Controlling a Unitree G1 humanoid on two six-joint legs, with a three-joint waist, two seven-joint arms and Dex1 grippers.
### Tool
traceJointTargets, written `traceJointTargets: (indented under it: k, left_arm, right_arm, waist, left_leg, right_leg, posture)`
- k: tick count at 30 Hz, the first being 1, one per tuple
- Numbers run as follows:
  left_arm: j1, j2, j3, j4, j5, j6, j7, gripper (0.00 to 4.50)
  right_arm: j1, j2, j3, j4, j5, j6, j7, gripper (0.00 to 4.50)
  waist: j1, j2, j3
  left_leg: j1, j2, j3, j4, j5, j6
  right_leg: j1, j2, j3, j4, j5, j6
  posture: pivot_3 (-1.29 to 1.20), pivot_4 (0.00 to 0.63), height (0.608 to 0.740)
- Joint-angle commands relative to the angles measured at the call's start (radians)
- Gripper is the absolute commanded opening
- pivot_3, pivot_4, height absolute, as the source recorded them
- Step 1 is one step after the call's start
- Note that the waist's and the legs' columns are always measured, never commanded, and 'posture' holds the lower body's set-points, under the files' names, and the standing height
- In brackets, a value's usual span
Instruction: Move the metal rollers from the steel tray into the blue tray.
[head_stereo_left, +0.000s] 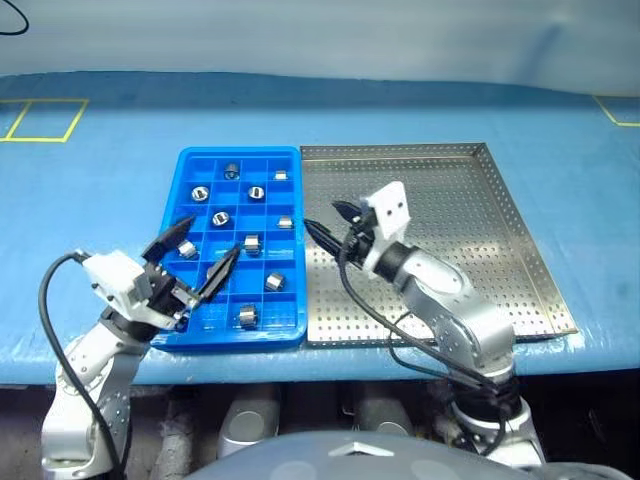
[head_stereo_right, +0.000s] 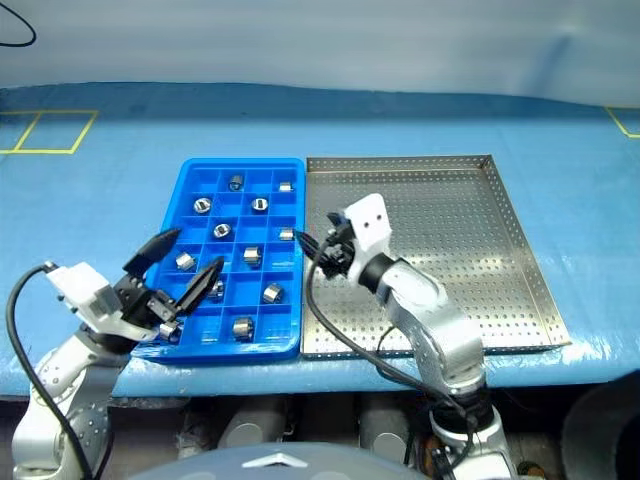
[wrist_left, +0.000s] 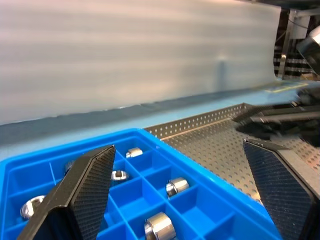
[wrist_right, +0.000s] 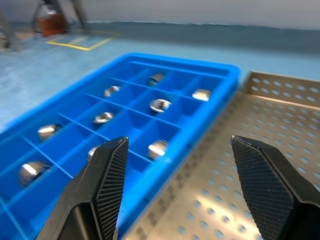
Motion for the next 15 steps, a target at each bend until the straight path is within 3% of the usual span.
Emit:
traceJointTargets:
  k: [1,7,15]
  left_arm:
    - [-0.051,-0.017,-0.037,-0.006,0.039,0.036,0.067,4.5]
    - [-0.106,-0.054,-0.114,0.039,0.138,0.138,0.195,4.5]
    - [-0.109,-0.043,-0.158,0.076,0.208,0.142,0.193,4.5]
  right_arm:
    - [0.086,0.027,-0.052,-0.072,0.003,-0.085,-0.042,3.47]
    - [0.261,0.016,-0.035,-0.091,-0.081,-0.216,-0.086,3.47]
    - [0.293,0.015,-0.053,-0.073,-0.131,-0.273,-0.128,3.47]
  waist:
    - [-0.013,0.0,0.0]
    - [-0.031,0.0,0.0]
    - [-0.035,0.0,0.0]
  left_leg:
    - [0.0,0.0,0.001,0.0,0.0,0.0]
    - [0.004,0.001,0.001,0.001,0.0,0.0]
    - [0.006,0.0,0.001,0.002,0.0,0.0]
  right_leg:
    - [0.0,0.0,0.001,0.0,0.0,0.0]
    - [0.004,0.001,0.001,0.0,0.0,0.0]
    - [0.005,0.001,0.002,0.0,0.0,0.0]
  posture:
    - [0.09,0.15,0.74]
    - [0.07,0.15,0.74]
    - [0.05,0.15,0.74]
